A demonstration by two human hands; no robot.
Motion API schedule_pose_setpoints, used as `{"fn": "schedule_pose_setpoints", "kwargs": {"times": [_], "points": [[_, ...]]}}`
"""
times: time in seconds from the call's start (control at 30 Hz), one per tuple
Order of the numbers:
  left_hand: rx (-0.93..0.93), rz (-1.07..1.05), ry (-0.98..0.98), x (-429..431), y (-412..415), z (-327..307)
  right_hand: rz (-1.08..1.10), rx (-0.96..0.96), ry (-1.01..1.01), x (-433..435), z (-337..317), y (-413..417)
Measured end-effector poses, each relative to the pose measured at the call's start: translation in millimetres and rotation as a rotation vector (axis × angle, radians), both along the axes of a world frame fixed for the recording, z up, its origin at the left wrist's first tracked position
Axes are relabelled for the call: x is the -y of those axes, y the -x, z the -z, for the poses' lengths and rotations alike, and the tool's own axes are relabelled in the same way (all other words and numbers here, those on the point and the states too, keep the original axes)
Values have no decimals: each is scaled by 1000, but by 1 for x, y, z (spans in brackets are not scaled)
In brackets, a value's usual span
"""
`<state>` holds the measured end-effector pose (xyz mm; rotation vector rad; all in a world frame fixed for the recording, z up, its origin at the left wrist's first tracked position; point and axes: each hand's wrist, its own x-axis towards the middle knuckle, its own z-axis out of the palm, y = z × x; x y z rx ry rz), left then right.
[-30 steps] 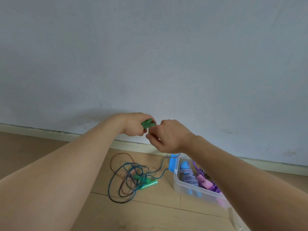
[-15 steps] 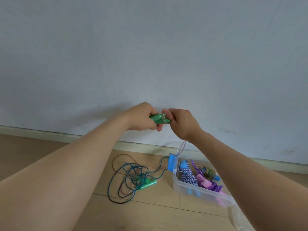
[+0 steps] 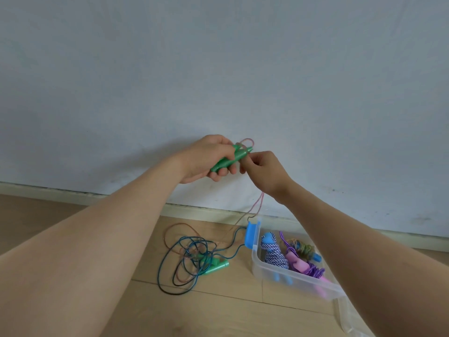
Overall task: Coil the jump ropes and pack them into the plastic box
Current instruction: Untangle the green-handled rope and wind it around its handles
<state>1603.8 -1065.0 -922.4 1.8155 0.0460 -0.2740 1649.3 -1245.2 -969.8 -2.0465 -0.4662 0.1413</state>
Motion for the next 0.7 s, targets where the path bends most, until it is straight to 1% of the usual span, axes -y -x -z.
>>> {"fn": "schedule_pose_setpoints", "kwargs": {"times": [0.07, 0.13, 0.17, 0.23, 0.27, 0.33, 0.37, 0.43, 0.47, 0.5, 0.6, 0.7], "points": [[40, 3, -41, 2, -4, 4, -24, -6, 56, -4, 1, 2], [94, 4, -162, 1, -7, 9, -42, -19, 123, -7, 2, 5], [130, 0, -269, -2, -8, 12, -59, -19, 162, -8, 3, 7], [198, 7, -559, -11, -10, 18, -95, 1, 221, -9, 2, 10], [204, 33, -707, -17, -11, 22, -104, 13, 219, -8, 1, 12], [169, 126, -955, -26, -7, 29, -97, 15, 132, -6, -4, 13], [143, 182, -1028, -28, -4, 32, -76, 5, 47, -5, -7, 12], [107, 282, -1057, -29, 2, 34, 7, -33, -141, -3, -13, 6], [108, 319, -1035, -27, 4, 32, 50, -53, -200, -1, -14, 2], [121, 339, -1001, -25, 5, 28, 80, -65, -213, 1, -14, -2], [169, 376, -907, -15, 3, 14, 110, -37, -89, 8, -5, -11], [204, 384, -748, -3, 1, 7, 102, 23, 40, 16, 11, -18]]}}
